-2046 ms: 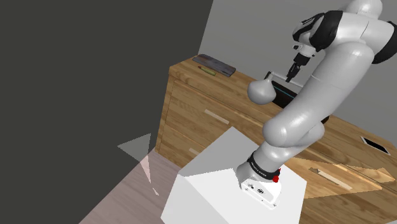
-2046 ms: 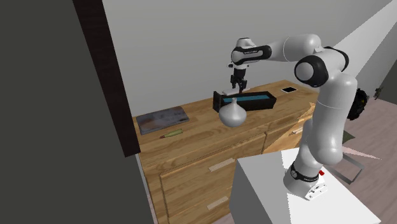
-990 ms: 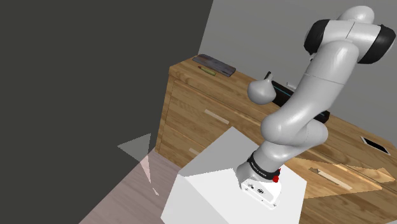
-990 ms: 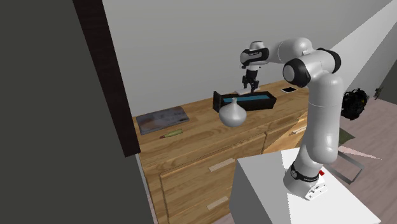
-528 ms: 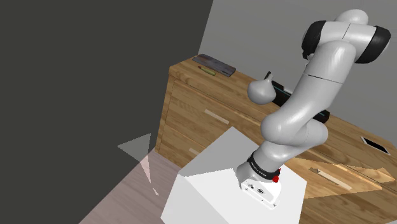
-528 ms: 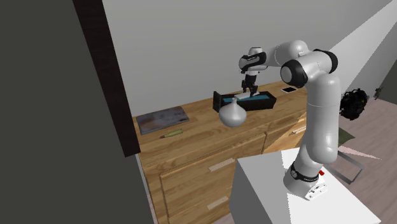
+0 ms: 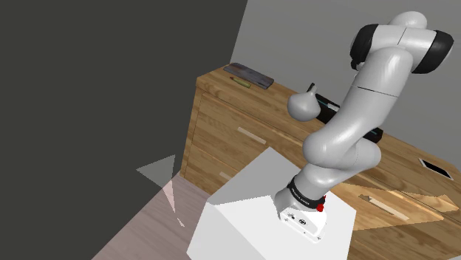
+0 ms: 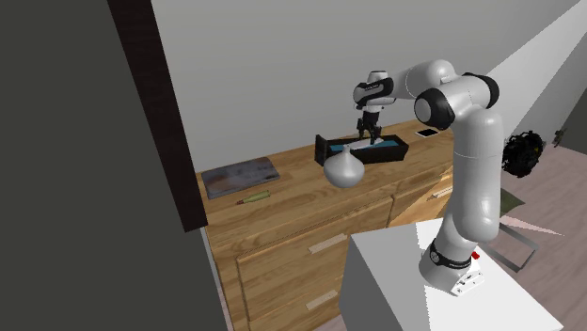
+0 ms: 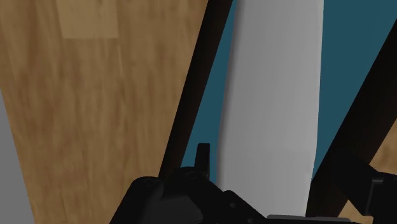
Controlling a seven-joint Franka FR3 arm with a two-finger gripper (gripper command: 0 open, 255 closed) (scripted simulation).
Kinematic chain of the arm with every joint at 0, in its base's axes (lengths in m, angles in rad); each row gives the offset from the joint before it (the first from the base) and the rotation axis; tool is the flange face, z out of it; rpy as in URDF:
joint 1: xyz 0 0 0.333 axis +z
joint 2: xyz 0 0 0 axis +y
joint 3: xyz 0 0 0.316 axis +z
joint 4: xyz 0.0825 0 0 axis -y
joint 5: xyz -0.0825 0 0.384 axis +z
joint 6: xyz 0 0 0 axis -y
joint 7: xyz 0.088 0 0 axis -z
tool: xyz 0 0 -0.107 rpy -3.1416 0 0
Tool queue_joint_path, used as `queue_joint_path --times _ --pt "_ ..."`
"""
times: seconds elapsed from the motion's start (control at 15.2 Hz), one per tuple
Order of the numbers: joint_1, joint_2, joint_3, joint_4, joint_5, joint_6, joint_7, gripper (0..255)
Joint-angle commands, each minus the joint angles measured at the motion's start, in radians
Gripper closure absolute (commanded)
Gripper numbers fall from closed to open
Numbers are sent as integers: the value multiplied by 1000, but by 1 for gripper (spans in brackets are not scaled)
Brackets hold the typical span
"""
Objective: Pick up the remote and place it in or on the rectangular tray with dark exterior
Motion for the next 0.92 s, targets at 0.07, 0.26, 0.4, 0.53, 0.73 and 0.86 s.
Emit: queue_joint_path --times 0.07,0.26,0.4,0.53,0.73,0.86 --pt "0 0 0 0 0 0 0 0" --pt "0 0 0 0 0 0 0 0" --pt "6 -22 -9 46 -22 -59 15 0" --pt "8 -36 -16 92 -37 -115 25 0" --pt "8 -37 -15 92 -37 -115 25 0" --pt "8 -36 -15 92 -37 -115 25 0"
